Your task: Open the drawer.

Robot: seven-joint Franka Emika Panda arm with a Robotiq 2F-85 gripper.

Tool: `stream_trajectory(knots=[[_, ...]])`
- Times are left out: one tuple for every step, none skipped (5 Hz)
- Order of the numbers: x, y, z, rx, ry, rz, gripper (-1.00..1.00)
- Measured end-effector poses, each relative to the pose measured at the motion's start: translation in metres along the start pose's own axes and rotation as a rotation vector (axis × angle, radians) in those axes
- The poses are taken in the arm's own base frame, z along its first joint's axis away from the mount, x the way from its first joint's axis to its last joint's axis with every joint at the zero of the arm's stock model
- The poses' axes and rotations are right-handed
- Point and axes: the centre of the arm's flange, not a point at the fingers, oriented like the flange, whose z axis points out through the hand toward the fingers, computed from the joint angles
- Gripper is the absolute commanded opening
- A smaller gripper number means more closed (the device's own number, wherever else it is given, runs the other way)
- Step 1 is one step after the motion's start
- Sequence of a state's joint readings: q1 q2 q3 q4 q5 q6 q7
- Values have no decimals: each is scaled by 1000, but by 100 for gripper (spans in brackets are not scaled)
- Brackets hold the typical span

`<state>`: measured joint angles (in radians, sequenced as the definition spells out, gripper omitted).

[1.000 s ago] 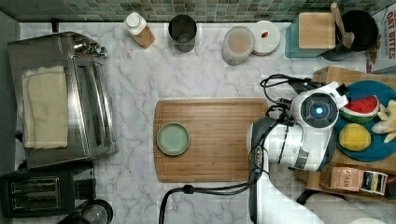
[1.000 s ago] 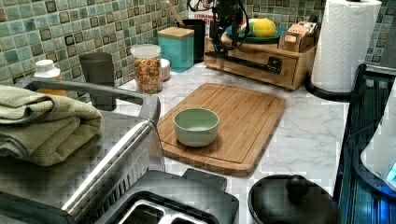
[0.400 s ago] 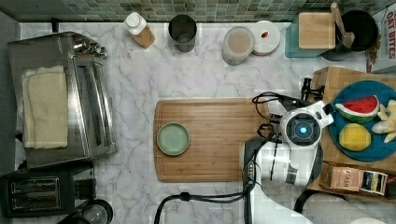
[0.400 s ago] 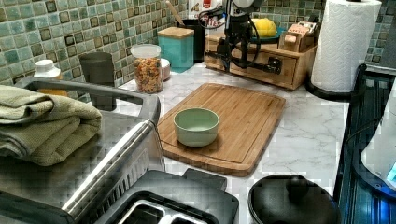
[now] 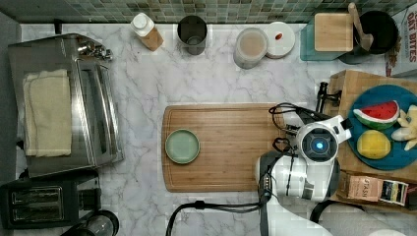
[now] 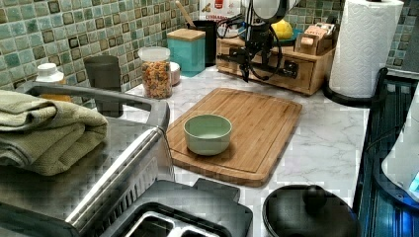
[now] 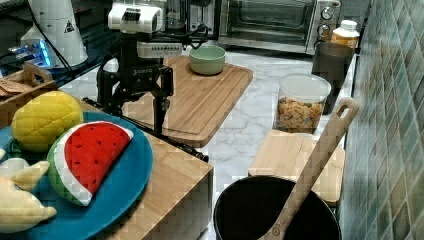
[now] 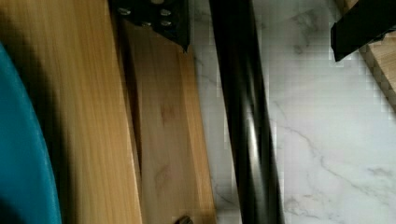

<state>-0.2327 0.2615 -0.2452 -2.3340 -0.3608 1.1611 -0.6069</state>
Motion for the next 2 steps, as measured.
stream_trajectory(knots=[[-2, 0, 5, 32, -19, -24, 100], [-3, 4, 8, 93, -53, -20, 100]])
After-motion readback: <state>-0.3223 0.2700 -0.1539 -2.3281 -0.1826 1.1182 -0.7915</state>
